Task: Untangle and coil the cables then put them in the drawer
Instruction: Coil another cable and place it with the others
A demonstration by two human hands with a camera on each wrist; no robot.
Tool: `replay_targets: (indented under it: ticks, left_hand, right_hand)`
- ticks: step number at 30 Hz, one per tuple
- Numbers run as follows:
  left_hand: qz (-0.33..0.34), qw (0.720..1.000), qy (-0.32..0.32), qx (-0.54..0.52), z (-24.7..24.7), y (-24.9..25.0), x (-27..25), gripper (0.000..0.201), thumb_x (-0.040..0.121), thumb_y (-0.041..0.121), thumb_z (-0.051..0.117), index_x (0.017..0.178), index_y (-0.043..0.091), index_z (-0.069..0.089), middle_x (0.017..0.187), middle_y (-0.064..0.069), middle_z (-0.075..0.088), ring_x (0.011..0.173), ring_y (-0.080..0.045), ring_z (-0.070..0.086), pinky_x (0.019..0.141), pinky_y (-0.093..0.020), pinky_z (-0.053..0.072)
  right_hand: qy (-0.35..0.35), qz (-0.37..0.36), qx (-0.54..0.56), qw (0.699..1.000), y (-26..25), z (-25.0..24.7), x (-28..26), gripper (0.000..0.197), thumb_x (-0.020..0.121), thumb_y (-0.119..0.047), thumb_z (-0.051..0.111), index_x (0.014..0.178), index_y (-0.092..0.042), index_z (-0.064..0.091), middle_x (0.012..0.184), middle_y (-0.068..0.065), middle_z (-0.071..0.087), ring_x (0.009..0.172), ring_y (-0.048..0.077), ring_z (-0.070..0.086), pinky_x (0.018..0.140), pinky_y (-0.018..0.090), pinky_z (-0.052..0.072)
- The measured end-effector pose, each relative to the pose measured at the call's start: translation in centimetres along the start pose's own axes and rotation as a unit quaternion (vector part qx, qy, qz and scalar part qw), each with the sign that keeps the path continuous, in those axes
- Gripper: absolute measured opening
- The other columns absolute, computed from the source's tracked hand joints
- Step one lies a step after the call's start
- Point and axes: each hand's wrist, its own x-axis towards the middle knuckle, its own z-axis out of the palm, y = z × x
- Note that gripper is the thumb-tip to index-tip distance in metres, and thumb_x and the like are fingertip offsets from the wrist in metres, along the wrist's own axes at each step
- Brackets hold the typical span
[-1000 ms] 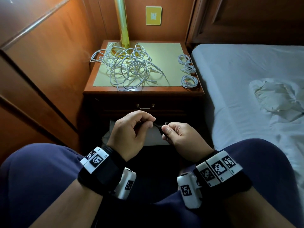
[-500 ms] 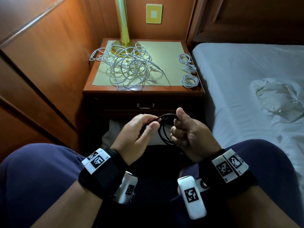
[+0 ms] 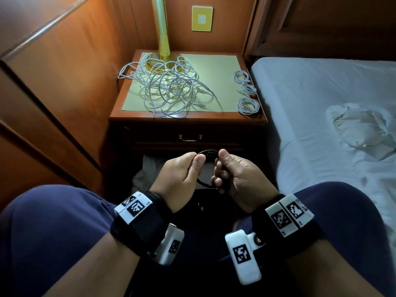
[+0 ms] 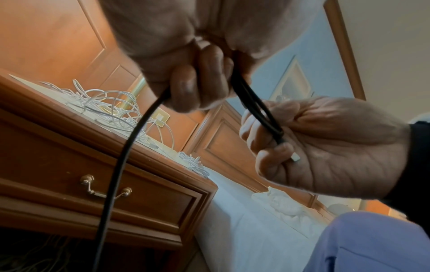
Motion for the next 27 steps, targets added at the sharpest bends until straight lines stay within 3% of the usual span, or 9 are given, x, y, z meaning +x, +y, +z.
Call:
replay_targets:
  ticks: [4,7,10,13,15,18,21,23,27]
  left_hand:
    - [-0.013,0.999,-0.009,-0.028,0.0,0.3,0.0,0.042,0.105,0.039,0.037,0.069,0.02,0.05,0.058,0.013,0.045,0.056,-0.005,0.045,0.057,-0.017,0.036]
    - [-0.054,0.991,-0.026,-0.116,-0.4,-0.1,0.0,0.026,0.101,0.032,0.044,0.084,0.022,0.062,0.064,0.008,0.05,0.059,-0.012,0.045,0.055,-0.033,0.039]
    - [-0.053,0.995,0.003,-0.087,-1.3,-1.2,0.2,0.017,0.097,0.015,0.057,0.098,0.024,0.071,0.076,0.0,0.063,0.066,-0.021,0.057,0.062,-0.041,0.049]
    - [-0.03,0.996,0.055,-0.056,-1.5,-2.1,0.3,0.013,0.091,0.011,0.069,0.101,0.012,0.077,0.096,0.002,0.066,0.089,-0.01,0.067,0.079,-0.024,0.055]
    - [-0.055,0.993,0.092,-0.054,-1.0,-2.3,0.3,0.011,0.086,0.01,0.075,0.097,0.01,0.079,0.094,0.002,0.066,0.086,-0.008,0.068,0.077,-0.016,0.052]
    - [-0.131,0.968,0.107,-0.187,-0.4,-1.6,0.3,0.01,0.084,0.007,0.075,0.091,0.013,0.078,0.088,0.004,0.075,0.081,-0.013,0.072,0.077,-0.024,0.056]
    - [-0.158,0.941,0.091,-0.287,-0.3,-0.2,0.2,0.018,0.081,0.023,0.071,0.093,0.012,0.078,0.089,-0.009,0.077,0.083,-0.021,0.072,0.083,-0.038,0.058]
    - [-0.179,0.92,0.063,-0.342,-0.4,0.2,0.0,0.023,0.085,0.025,0.066,0.094,0.007,0.076,0.086,-0.016,0.075,0.082,-0.025,0.072,0.084,-0.043,0.058]
    - [-0.227,0.869,0.005,-0.44,-0.5,0.2,0.0,0.043,0.09,0.029,0.055,0.106,-0.008,0.067,0.092,-0.022,0.072,0.086,-0.029,0.07,0.084,-0.038,0.056]
  right_hand:
    - [-0.01,0.009,0.047,0.999,-0.2,0.2,-0.2,0.038,0.106,-0.035,0.038,0.075,-0.015,0.046,0.055,-0.004,0.029,0.044,0.009,0.036,0.047,0.026,0.027]
    - [-0.009,0.008,0.083,0.996,-0.8,-0.2,-0.2,0.039,0.106,-0.036,0.036,0.072,-0.018,0.042,0.054,-0.005,0.025,0.041,0.007,0.027,0.043,0.023,0.024]
    - [-0.014,-0.001,0.125,0.992,-1.2,-1.1,-0.3,0.039,0.105,-0.038,0.037,0.071,-0.019,0.042,0.054,-0.007,0.024,0.042,0.006,0.026,0.044,0.022,0.025]
    - [-0.02,-0.02,0.141,0.99,-1.2,-1.2,-0.3,0.037,0.105,-0.037,0.037,0.073,-0.018,0.042,0.053,-0.007,0.025,0.042,0.006,0.026,0.045,0.023,0.025]
    - [-0.024,-0.035,0.135,0.99,-1.0,-0.8,-0.4,0.036,0.104,-0.036,0.037,0.073,-0.017,0.042,0.053,-0.006,0.025,0.043,0.007,0.026,0.047,0.024,0.024]
    - [-0.022,-0.056,0.087,0.994,-0.3,-0.3,-0.4,0.035,0.105,-0.033,0.036,0.074,-0.017,0.041,0.055,-0.005,0.026,0.045,0.008,0.027,0.051,0.028,0.021]
    - [-0.015,-0.065,0.04,0.997,0.5,0.1,-0.2,0.036,0.107,-0.031,0.035,0.074,-0.016,0.042,0.055,-0.004,0.028,0.046,0.01,0.029,0.051,0.029,0.02]
    - [-0.004,-0.079,0.017,0.997,0.8,0.2,-0.1,0.037,0.107,-0.029,0.036,0.073,-0.015,0.044,0.055,-0.004,0.031,0.048,0.012,0.029,0.05,0.028,0.023]
    - [0.012,-0.116,-0.021,0.993,0.9,0.3,0.0,0.038,0.107,-0.026,0.038,0.072,-0.015,0.044,0.054,-0.005,0.033,0.049,0.013,0.027,0.048,0.027,0.023]
